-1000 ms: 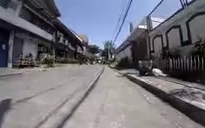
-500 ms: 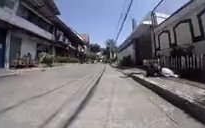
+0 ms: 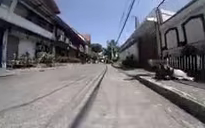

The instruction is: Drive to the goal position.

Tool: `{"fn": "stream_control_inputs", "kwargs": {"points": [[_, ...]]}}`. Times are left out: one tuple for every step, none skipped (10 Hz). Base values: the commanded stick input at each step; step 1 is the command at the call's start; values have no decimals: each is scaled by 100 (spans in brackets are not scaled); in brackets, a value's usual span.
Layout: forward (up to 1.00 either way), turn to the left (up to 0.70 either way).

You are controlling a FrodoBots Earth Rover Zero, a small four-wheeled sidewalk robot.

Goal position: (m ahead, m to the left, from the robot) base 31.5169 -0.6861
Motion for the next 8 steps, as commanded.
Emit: {"fn": "stream_control_inputs", "kwargs": {"points": [[100,0],[100,0],[100,0],[100,-15],[100,-33],[100,-40],[100,-29],[100,-7]]}}
